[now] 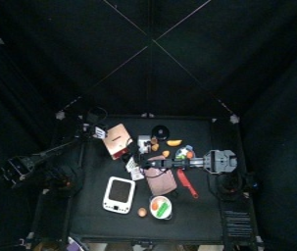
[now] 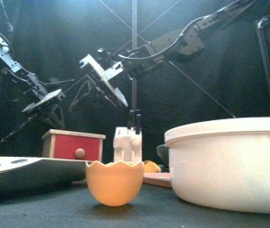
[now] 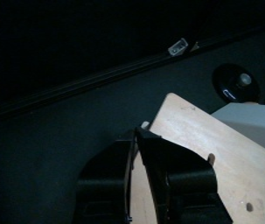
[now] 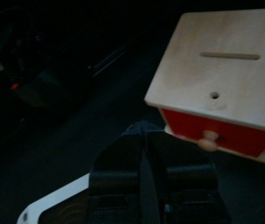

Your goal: Grab eggshell half in lower half of table

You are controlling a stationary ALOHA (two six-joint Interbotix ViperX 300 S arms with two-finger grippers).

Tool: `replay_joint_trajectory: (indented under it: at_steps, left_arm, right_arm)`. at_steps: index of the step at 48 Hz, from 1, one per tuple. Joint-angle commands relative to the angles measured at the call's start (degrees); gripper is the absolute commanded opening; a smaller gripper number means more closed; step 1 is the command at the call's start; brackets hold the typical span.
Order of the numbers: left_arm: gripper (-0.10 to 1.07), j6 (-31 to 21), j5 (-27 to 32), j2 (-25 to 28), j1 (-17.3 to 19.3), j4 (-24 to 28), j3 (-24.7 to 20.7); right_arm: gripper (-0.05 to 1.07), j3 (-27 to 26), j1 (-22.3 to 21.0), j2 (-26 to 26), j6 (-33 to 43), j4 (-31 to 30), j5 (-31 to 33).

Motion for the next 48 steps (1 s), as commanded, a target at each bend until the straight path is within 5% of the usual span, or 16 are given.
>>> replay_joint_trajectory:
  at_steps: [1, 11, 26, 48]
  left_arm:
    - [0.55, 0.09, -0.44, -1.49, -0.97, 1.41, 0.0]
    - [0.55, 0.09, -0.7, -7.82, -7.29, 4.66, 2.64]
    - [0.55, 0.09, -1.14, -17.67, -23.82, 6.5, 9.67]
    - [0.55, 0.18, -2.99, -21.71, -40.52, 8.88, 13.71]
  right_arm:
    - [0.39, 0.44, 0.09, -4.66, 0.0, -0.18, -2.11]
    - [0.39, 8.44, 1.58, -11.43, 0.09, 0.09, -15.56]
    - [0.41, 17.49, 6.68, -14.68, 0.09, -0.26, -28.48]
    - [0.59, 18.46, 12.13, -12.22, 0.09, -0.26, -27.42]
